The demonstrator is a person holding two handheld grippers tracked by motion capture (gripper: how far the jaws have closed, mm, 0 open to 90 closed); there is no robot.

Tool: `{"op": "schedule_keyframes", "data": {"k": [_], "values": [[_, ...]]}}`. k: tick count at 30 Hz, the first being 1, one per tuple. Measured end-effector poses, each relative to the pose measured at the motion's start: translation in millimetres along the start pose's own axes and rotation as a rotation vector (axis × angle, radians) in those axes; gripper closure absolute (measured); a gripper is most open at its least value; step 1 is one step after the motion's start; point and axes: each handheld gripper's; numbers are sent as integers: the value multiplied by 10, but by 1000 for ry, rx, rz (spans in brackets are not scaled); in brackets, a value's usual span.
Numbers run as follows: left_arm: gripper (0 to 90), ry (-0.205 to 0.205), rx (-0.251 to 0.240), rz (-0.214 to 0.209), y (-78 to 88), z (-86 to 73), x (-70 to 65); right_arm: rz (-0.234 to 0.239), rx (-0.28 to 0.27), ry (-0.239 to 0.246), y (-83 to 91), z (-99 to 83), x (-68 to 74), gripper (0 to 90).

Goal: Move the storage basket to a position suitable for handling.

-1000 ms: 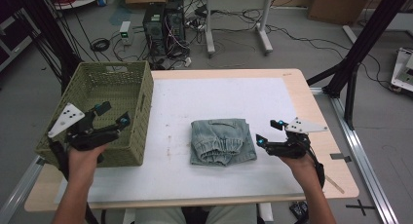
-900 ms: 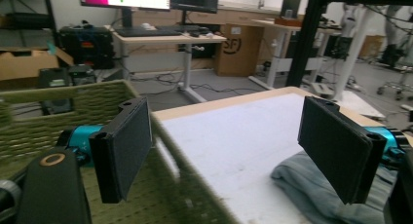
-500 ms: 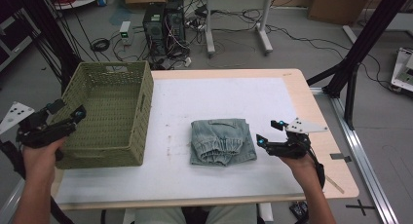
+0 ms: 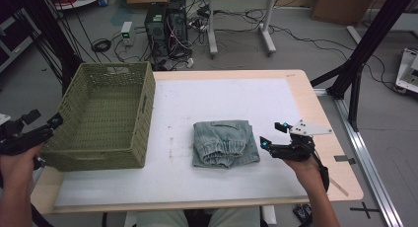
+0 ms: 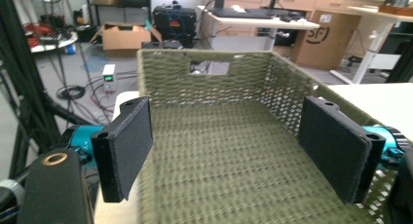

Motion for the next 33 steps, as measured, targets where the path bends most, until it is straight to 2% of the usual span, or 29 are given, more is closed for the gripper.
{"op": "schedule_keyframes", "data": {"k": [5, 8, 10, 13, 15, 19, 20, 22, 29, 33], "values": [[219, 19, 28, 18, -3, -70, 90, 2, 2, 1, -3, -4, 4, 214], [272, 40, 90, 13, -20, -131, 178, 0, 2, 2, -5, -4, 5, 214], [286, 64, 153, -3, -51, -168, 236, -1, 3, 3, -6, -5, 7, 214], [286, 61, 201, -15, -92, -214, 267, -1, 3, 1, -4, -6, 6, 214], [287, 61, 205, -19, -105, -221, 265, -2, 5, 0, -6, -7, 6, 214], [292, 55, 203, -61, -176, -229, 233, -2, 8, 3, -15, -11, 9, 214], [308, 47, 206, -69, -179, -227, 228, -2, 9, 1, -11, -12, 10, 214], [333, 55, 208, -86, -173, -230, 241, -1, 7, -4, -4, -15, 4, 214], [327, 38, 231, -88, -195, -212, 231, 0, 13, 1, -24, -16, 12, 214], [329, 41, 230, -96, -202, -208, 242, 3, 14, -1, -32, -11, 23, 214]]}}
Point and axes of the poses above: each handheld gripper's, and its own axes: y roughly backward along the jaws, z roughly out of its top, x roughly to its left, and after that the axes turned 11 degrees about x, right-handed
